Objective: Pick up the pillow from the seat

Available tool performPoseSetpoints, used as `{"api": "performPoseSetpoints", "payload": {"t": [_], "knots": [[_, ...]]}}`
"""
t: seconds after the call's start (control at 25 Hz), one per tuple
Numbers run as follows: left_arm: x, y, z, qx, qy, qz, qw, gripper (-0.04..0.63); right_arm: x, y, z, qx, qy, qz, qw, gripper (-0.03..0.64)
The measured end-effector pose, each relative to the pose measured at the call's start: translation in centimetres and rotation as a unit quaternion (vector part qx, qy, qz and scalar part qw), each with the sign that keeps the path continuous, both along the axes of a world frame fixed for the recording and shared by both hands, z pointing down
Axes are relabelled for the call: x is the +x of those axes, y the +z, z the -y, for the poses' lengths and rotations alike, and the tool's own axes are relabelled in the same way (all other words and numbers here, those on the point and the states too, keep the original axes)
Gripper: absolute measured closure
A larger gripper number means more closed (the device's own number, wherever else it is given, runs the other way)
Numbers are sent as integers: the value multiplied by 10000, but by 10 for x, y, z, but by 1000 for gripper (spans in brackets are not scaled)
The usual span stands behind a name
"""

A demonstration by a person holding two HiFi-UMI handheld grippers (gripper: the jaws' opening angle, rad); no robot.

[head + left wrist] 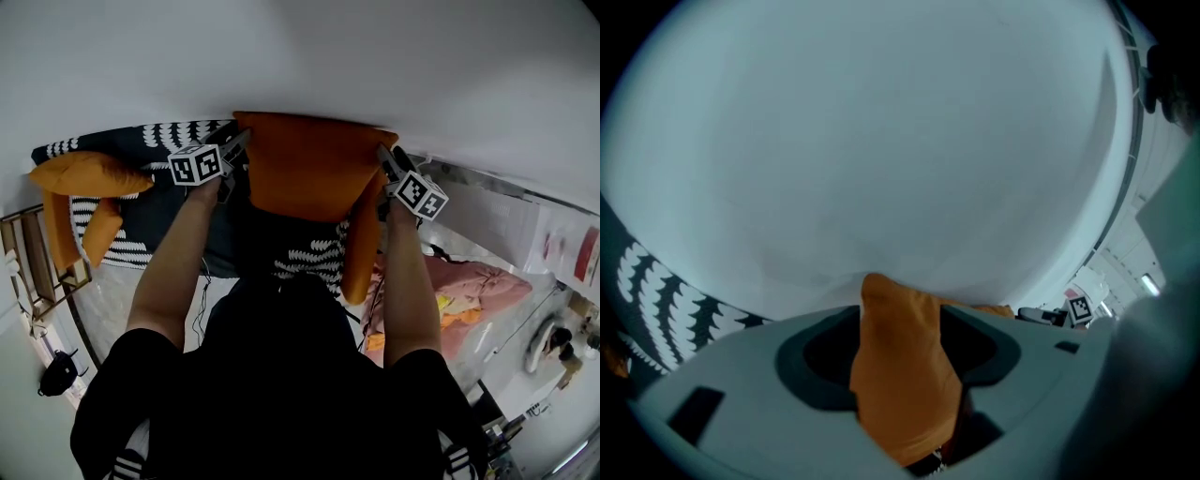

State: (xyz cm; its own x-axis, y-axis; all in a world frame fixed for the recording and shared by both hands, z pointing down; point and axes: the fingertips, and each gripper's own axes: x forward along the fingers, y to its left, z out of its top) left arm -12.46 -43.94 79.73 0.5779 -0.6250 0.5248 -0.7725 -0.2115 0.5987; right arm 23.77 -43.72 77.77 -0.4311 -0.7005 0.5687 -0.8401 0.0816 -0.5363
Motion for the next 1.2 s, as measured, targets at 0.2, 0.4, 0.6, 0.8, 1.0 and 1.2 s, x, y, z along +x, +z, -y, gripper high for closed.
{"api": "performPoseSetpoints", "payload": {"t": [0.2,0.4,0.6,0.8,1.0,1.2], "knots": [[1,12,9,-80,-118,-94,9999,316,-2,4,10,-18,88,103,9999,318],[3,18,18,-99,-204,-255,9994,314,-4,8,17,-19,141,212,9997,316],[7,20,19,-153,-297,-402,9986,314,-3,13,18,-60,175,257,9995,316],[10,19,20,-163,-309,-482,9982,321,-1,15,21,-81,245,245,9994,316],[10,20,20,-131,-295,-442,9985,342,1,17,22,-91,358,256,9990,316],[11,21,18,-88,-298,-464,9984,368,1,24,19,-260,537,526,9968,313]]}}
